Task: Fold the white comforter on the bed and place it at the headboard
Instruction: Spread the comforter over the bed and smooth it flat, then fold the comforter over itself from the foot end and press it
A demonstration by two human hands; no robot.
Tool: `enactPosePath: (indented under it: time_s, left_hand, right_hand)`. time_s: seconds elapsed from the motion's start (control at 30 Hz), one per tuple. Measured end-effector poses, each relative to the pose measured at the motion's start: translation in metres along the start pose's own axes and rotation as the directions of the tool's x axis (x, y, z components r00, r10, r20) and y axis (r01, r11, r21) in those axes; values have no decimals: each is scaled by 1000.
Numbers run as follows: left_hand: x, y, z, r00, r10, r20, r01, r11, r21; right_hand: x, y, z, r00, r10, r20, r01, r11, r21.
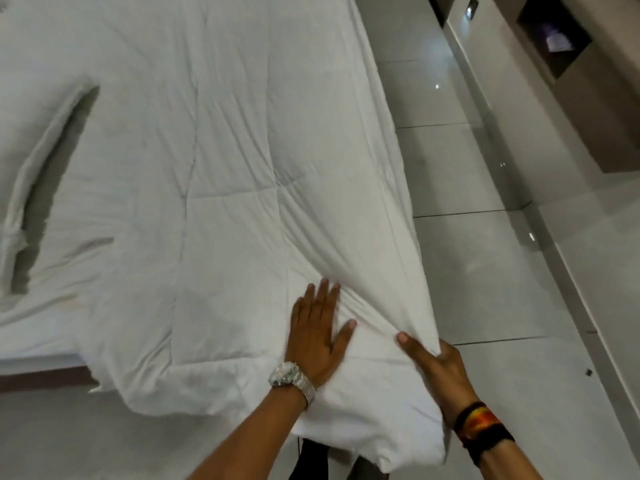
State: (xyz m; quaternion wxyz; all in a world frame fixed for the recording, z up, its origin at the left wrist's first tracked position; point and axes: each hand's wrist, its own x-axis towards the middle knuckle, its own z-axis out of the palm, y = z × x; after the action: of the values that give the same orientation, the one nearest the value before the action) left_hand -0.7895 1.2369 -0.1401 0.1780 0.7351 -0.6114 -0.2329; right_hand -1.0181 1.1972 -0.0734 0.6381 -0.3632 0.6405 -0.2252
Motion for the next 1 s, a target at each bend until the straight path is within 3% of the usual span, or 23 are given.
enactPosePath:
  time_s: [0.13,0.2,0.27,0.3,0.37,0.47,0.5,0.63,0.77,0.9,1.0]
  left_hand:
    - [-52,-16,28,975,-18,223,7,999,52]
    - [-69,-34,24,987,-71,144,67,997,35]
    - [-88,-69,5,975,-206,-80,202,977,-62]
    - [-98,-94,-8,934,-288,-214,272,957,-101]
    - [-113,-154,-44,767,-503,-398,477,862,-170]
    - [-131,-236,-100,439,-833,-336,756,545,-363]
    - [-132,-258,-113,396,-869,-296,772,490,-406]
    - [-108,-309,-135,447,-869,-211,717,489,-496]
    - [-80,-294,-133,404,-855,-327,676,519,-523]
    - [-78,-270,-141,550,-783,-291,669,621,-408]
    - [-94,-261,-155,602,-716,-354,582,696,-419]
  right_hand:
    - [25,45,-10,996,22,-85,-45,960,-276]
    - [45,54,1,988,4,-153,-69,906,-419]
    - [53,63,19,981,-56,-185,-46,862,-505]
    - [53,68,29,979,-86,-185,-27,845,-535]
    - [56,81,41,970,-123,-210,-18,823,-568]
    - [72,96,46,954,-140,-265,-30,833,-552]
    - [78,97,45,949,-149,-278,-27,840,-541]
    - [101,103,62,907,-212,-365,-7,857,-515]
    - [98,99,76,883,-273,-381,72,883,-465]
    - [78,81,88,883,-308,-354,110,869,-482]
    - [60,79,89,851,-404,-337,224,858,-462]
